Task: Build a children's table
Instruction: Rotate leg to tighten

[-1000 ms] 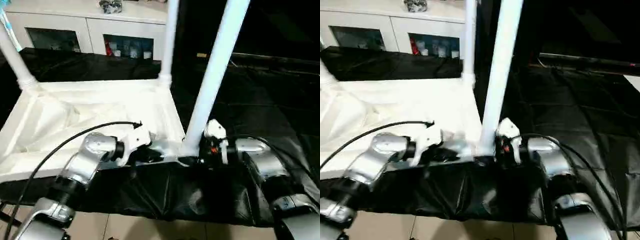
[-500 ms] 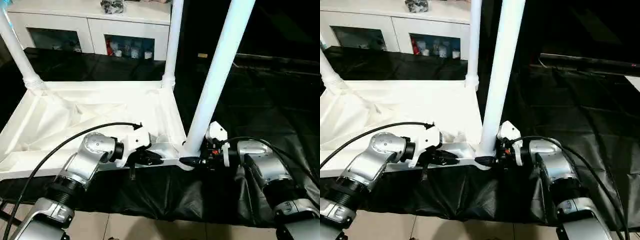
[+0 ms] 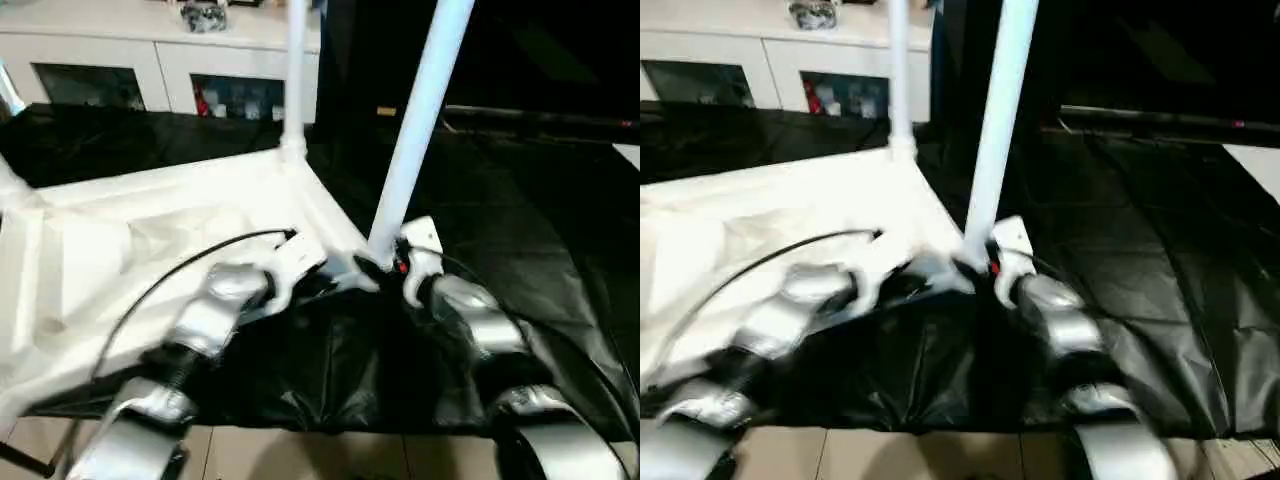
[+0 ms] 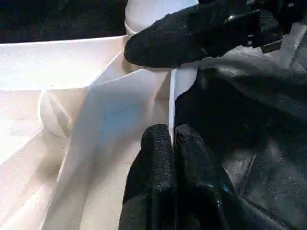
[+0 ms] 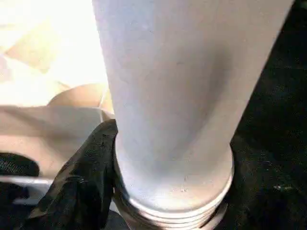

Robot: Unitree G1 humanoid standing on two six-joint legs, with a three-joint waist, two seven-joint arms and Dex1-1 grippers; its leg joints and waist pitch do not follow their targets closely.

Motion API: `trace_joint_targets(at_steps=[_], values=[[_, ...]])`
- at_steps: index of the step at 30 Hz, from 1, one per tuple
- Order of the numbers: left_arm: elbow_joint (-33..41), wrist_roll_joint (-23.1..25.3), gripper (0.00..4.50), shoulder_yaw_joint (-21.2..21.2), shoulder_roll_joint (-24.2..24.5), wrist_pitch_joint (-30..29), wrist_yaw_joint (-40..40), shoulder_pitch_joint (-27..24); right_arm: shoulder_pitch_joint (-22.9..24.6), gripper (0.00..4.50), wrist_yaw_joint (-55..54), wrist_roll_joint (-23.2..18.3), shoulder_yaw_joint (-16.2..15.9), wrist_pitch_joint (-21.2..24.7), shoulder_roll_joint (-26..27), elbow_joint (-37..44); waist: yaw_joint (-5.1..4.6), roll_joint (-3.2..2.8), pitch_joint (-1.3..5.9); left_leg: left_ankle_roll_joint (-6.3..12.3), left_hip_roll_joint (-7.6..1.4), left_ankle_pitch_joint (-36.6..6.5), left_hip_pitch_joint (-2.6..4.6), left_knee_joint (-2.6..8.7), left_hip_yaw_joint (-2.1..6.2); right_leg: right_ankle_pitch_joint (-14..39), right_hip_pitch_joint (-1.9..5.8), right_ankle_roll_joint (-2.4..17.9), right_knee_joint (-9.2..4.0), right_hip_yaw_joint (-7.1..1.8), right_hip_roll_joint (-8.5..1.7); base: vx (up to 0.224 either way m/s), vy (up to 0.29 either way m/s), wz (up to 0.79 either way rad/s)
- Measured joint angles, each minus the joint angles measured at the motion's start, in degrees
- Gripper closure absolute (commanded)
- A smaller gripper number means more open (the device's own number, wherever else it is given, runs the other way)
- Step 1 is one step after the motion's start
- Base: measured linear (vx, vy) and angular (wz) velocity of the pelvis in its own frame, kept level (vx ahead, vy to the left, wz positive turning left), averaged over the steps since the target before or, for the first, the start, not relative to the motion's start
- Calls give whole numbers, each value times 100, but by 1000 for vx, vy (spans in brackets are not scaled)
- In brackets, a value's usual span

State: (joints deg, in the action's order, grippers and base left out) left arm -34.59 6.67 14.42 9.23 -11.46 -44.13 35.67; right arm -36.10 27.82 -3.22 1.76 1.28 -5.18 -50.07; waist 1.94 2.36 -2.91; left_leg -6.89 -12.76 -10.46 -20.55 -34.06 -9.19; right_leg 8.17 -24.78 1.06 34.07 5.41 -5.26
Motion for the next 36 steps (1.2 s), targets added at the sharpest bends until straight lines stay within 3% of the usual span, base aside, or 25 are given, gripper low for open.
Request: trace_joint_targets(at_steps=[2,3,6,11,28,36], values=[[-6,-1,450,-5,-9,2,0,3,12,179,0,44,1,-65,-1,0,7,-7,4,1,2,0,0,0,-5,-1,2,1,1,-3,-3,0,0,0],[-5,-2,450,-5,-8,2,0,3,17,110,0,47,1,-79,-1,0,13,-9,5,1,0,-1,1,0,-5,-1,2,1,6,-3,-3,0,0,0],[14,-7,450,-5,5,15,-65,3,77,103,206,54,-3,-161,-43,42,28,-11,6,1,-3,0,4,16,-5,-4,-1,2,13,1,0,0,0,0],[232,-82,450,-8,207,87,-414,-123,93,40,985,53,-206,-194,-325,125,40,-13,3,1,-11,-1,3,21,-5,-6,-14,4,40,7,2,0,0,0],[770,-489,450,76,966,386,-2020,-487,255,40,3851,-53,-877,-234,-1299,656,161,-8,-5,4,-14,-2,-1,29,-6,-8,-14,7,42,6,4,0,0,0],[996,-605,450,134,1209,381,-2519,-591,338,111,4360,-119,-984,-139,-1389,881,164,-3,-7,4,-15,-3,-1,29,-6,-8,-13,7,42,5,4,0,0,0]])
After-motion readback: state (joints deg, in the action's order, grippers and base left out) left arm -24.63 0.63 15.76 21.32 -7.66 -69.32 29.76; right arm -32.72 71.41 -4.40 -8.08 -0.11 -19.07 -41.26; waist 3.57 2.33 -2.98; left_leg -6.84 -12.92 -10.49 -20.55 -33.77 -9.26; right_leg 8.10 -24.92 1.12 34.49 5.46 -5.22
